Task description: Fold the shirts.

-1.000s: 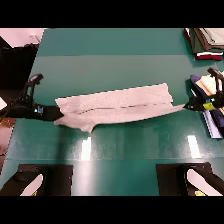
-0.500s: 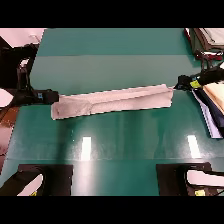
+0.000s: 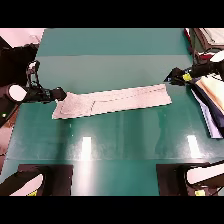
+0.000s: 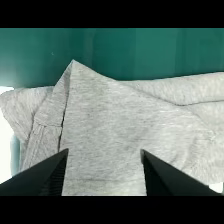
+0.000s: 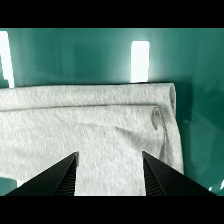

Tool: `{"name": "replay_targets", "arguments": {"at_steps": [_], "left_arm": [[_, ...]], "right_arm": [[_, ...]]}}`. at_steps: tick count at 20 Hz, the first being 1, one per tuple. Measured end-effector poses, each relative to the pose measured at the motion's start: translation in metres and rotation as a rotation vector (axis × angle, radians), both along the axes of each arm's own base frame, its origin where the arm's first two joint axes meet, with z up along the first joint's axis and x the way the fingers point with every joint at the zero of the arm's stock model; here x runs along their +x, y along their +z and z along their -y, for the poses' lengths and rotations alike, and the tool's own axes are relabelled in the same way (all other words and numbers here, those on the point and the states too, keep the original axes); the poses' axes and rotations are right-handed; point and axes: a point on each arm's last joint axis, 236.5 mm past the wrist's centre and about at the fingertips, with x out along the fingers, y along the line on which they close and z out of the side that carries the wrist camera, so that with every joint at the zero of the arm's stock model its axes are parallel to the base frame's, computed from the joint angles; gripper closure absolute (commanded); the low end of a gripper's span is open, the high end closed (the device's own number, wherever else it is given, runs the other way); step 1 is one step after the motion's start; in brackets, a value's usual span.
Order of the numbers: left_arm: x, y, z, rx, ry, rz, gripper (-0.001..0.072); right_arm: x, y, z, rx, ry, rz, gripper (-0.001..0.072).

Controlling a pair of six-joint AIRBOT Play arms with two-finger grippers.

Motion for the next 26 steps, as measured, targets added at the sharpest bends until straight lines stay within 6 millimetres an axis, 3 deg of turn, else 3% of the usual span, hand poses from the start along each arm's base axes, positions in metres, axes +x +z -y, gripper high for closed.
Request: {"name": "replay_targets", "arguments": {"at_steps": [1,3,6,9,15,18,19,23,26], "left_arm": [[-0.003,-0.002,0.002,-0.011,0.000,-0.017,0.0254],[-0.011,-0.007,0.008,-0.039,-0.005,-0.065,0.0684],[-0.024,-0.012,0.018,-0.073,-0.028,-0.126,0.0677],[-0.034,-0.014,0.026,-0.099,-0.058,-0.163,0.0677],[-0.042,-0.014,0.034,-0.129,-0.080,-0.193,0.0677],[-0.042,-0.013,0.037,-0.142,-0.081,-0.196,0.0685],[-0.042,-0.013,0.038,-0.147,-0.081,-0.197,0.0684],[-0.042,-0.011,0.043,-0.169,-0.088,-0.194,0.0686],[-0.036,-0.004,0.057,-0.210,-0.109,-0.169,0.0686]], "right_arm": [[-0.001,0.000,0.004,0.003,0.014,-0.009,0.0243],[-0.010,-0.005,0.012,0.021,0.041,-0.048,0.0243],[-0.021,-0.025,0.032,0.052,0.039,-0.125,0.0243],[-0.028,-0.045,0.036,0.123,0.040,-0.193,0.0243],[-0.035,-0.074,0.010,0.259,0.082,-0.288,0.0253],[-0.041,-0.085,-0.010,0.281,0.136,-0.321,0.0535],[-0.041,-0.088,-0.015,0.277,0.158,-0.318,0.0682],[-0.035,-0.084,-0.031,0.311,0.206,-0.266,0.0700],[-0.022,-0.051,-0.047,0.367,0.226,-0.174,0.0702]]}}
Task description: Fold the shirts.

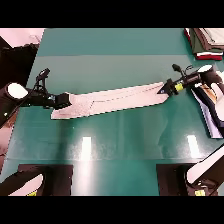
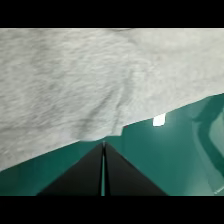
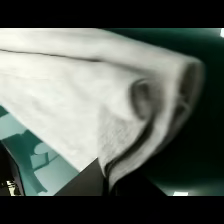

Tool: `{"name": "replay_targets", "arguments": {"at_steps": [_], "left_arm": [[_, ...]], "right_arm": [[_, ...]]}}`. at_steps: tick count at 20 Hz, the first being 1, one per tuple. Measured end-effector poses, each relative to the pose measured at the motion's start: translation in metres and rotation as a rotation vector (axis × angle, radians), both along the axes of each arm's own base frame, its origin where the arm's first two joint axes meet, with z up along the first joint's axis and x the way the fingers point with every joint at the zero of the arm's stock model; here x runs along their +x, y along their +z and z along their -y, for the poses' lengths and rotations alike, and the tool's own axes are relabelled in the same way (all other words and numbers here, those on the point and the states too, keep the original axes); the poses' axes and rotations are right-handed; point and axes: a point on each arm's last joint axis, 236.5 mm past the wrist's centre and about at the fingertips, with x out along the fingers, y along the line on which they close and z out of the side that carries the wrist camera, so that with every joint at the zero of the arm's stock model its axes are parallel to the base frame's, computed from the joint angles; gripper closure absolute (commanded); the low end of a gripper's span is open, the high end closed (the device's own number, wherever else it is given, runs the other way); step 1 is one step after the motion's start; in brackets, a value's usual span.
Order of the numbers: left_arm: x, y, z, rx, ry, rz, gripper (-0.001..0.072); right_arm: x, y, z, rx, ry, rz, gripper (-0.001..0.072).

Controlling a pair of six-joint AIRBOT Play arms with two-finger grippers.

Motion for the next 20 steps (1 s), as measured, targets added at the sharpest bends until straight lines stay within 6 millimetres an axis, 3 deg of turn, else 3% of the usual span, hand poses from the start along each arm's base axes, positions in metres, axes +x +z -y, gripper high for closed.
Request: {"name": "replay_targets", "arguments": {"at_steps": [3,6,11,15,20], "left_arm": [[0.014,0.007,0.027,-0.022,-0.051,0.032,0.0686],[0.034,0.006,0.070,-0.029,-0.147,0.047,0.0686],[0.073,-0.023,0.155,-0.031,-0.291,0.045,0.0686],[0.089,-0.053,0.201,-0.035,-0.353,0.029,0.0685],[0.102,-0.070,0.211,-0.036,-0.354,0.020,0.0686]], "right_arm": [[0.015,0.049,-0.017,0.011,0.024,0.128,0.0702],[0.023,0.105,-0.043,0.000,0.062,0.255,0.0702],[0.014,0.192,-0.113,0.010,0.169,0.444,0.0702],[-0.012,0.219,-0.168,0.038,0.257,0.489,0.0702],[-0.038,0.227,-0.213,0.060,0.340,0.513,0.0702]]}}
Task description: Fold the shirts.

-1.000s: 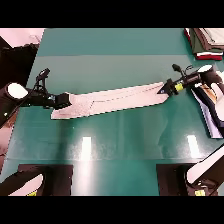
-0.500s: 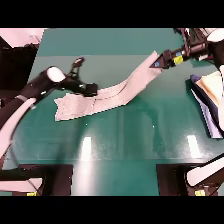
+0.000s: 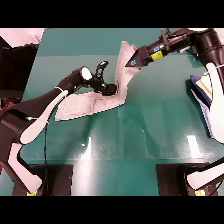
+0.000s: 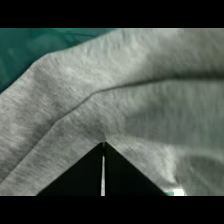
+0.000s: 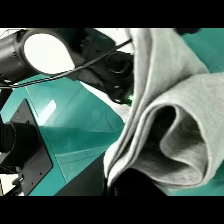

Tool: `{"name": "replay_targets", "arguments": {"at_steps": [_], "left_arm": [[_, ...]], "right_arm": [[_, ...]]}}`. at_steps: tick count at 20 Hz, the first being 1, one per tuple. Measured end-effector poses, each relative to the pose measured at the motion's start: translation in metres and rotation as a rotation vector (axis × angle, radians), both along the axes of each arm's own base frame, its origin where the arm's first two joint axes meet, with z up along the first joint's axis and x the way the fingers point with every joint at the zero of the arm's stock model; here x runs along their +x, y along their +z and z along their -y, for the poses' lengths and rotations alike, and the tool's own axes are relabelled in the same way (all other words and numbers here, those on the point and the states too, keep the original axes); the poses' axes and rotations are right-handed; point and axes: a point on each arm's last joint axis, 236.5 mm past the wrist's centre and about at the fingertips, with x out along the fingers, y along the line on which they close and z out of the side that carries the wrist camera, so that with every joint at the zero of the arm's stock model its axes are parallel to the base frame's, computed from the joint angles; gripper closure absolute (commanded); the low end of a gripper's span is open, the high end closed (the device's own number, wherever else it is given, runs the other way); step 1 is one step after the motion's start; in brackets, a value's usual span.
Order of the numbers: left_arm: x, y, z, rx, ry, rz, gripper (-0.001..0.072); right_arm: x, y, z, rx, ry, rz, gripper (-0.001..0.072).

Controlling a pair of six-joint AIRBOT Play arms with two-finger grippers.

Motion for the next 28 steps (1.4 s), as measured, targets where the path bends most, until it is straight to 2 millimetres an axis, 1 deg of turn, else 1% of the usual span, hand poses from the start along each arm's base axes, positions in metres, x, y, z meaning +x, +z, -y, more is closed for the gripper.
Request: {"name": "replay_targets", "arguments": {"at_steps": [2,4,6,8,10,12,14,15,17,19,20,21,22,24,25,26,27,28], "left_arm": [[0.003,0.001,-0.006,0.002,0.003,-0.014,0.0686],[0.007,0.003,-0.021,0.018,0.005,-0.027,0.0687],[0.012,0.013,-0.042,0.047,0.008,-0.020,0.0686],[0.022,0.034,-0.075,0.093,0.028,0.022,0.0686],[0.031,0.064,-0.114,0.145,0.059,0.078,0.0685],[0.037,0.102,-0.161,0.200,0.112,0.149,0.0685],[0.036,0.142,-0.208,0.251,0.177,0.217,0.0685],[0.033,0.162,-0.230,0.274,0.209,0.248,0.0685],[0.022,0.195,-0.267,0.309,0.269,0.295,0.0685],[0.010,0.219,-0.296,0.337,0.320,0.326,0.0685],[0.005,0.228,-0.305,0.346,0.336,0.336,0.0685],[-0.001,0.235,-0.310,0.348,0.345,0.342,0.0685],[-0.005,0.238,-0.313,0.351,0.350,0.340,0.0685],[-0.012,0.241,-0.321,0.365,0.360,0.334,0.0685],[-0.014,0.242,-0.322,0.367,0.359,0.329,0.0685],[-0.016,0.242,-0.322,0.366,0.359,0.326,0.0685],[-0.017,0.243,-0.322,0.366,0.359,0.323,0.0685],[-0.019,0.242,-0.324,0.370,0.360,0.319,0.0685]], "right_arm": [[-0.005,0.004,-0.012,0.007,0.018,0.014,0.0703],[-0.009,0.005,-0.021,0.009,0.030,0.023,0.0703],[-0.013,0.006,-0.031,0.015,0.043,0.032,0.0702],[-0.016,0.008,-0.041,0.024,0.055,0.049,0.0702],[-0.019,0.010,-0.052,0.034,0.066,0.070,0.0703],[-0.023,0.011,-0.068,0.048,0.078,0.092,0.0702],[-0.027,0.007,-0.085,0.057,0.096,0.098,0.0701],[-0.029,0.001,-0.095,0.060,0.106,0.099,0.0701],[-0.034,-0.014,-0.119,0.063,0.135,0.099,0.0699],[-0.041,-0.036,-0.149,0.066,0.168,0.106,0.0687],[-0.044,-0.049,-0.166,0.068,0.179,0.109,0.0501],[-0.048,-0.062,-0.183,0.071,0.188,0.115,0.0299],[-0.052,-0.076,-0.201,0.072,0.200,0.124,0.0256],[-0.062,-0.094,-0.231,0.083,0.221,0.149,0.0257],[-0.066,-0.100,-0.241,0.087,0.225,0.159,0.0259],[-0.066,-0.103,-0.245,0.085,0.220,0.168,0.0268],[-0.063,-0.105,-0.244,0.080,0.206,0.181,0.0268],[-0.059,-0.108,-0.237,0.059,0.197,0.191,0.0267]]}}
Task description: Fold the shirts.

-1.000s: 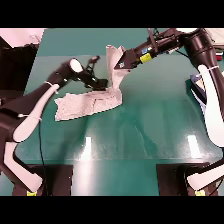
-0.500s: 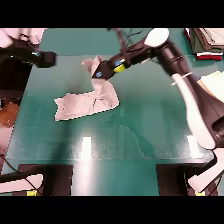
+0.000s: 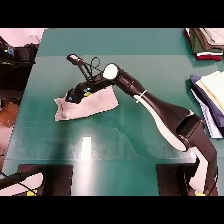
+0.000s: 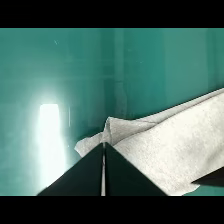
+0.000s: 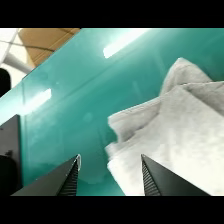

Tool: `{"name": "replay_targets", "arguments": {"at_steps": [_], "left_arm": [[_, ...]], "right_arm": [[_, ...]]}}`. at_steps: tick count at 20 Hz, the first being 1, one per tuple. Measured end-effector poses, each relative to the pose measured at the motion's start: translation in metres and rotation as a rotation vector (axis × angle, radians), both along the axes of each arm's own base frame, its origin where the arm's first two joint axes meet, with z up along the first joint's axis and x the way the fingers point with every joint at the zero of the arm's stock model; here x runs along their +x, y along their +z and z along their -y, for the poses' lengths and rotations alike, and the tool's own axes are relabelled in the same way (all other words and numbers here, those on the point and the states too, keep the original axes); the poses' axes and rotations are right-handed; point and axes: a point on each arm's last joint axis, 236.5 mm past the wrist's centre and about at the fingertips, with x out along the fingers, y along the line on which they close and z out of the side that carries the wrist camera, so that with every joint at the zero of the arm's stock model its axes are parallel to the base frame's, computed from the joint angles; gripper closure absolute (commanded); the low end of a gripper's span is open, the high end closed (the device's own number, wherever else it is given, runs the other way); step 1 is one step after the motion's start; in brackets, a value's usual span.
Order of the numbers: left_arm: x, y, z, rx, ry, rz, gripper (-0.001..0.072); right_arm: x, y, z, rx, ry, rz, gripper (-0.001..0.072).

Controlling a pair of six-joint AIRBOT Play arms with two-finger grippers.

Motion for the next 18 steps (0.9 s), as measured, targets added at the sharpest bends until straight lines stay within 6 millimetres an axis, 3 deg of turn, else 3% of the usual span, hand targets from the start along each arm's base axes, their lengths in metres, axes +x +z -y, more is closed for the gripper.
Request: {"name": "replay_targets", "arguments": {"at_steps": [3,4,5,6,9,10,13,16,18], "left_arm": [[-0.002,0.000,-0.001,0.000,0.000,-0.006,0.0685],[-0.003,0.000,-0.001,0.000,0.000,-0.008,0.0684],[-0.003,0.000,-0.001,0.000,0.000,-0.009,0.0685],[-0.003,0.000,-0.001,0.000,0.001,-0.009,0.0685],[-0.003,0.000,0.000,-0.004,0.000,-0.009,0.0685],[-0.003,0.000,0.000,-0.006,-0.001,-0.009,0.0685],[-0.003,0.000,0.002,-0.014,-0.004,-0.008,0.0685],[-0.002,0.001,0.003,-0.016,-0.005,-0.005,0.0685],[-0.002,0.001,0.003,-0.016,-0.010,-0.004,0.0685]], "right_arm": [[0.025,-0.009,0.048,-0.093,-0.057,0.021,0.0263],[0.035,-0.017,0.074,-0.141,-0.087,0.005,0.0219],[0.045,-0.023,0.099,-0.179,-0.117,-0.012,0.0048],[0.054,-0.031,0.126,-0.211,-0.154,-0.047,0.0013],[0.074,-0.066,0.201,-0.304,-0.272,-0.207,0.0023],[0.077,-0.076,0.217,-0.311,-0.301,-0.265,0.0026],[0.078,-0.103,0.235,-0.275,-0.349,-0.455,0.0051],[0.075,-0.124,0.224,-0.229,-0.349,-0.579,0.0052],[0.073,-0.129,0.206,-0.201,-0.327,-0.610,0.0081]]}}
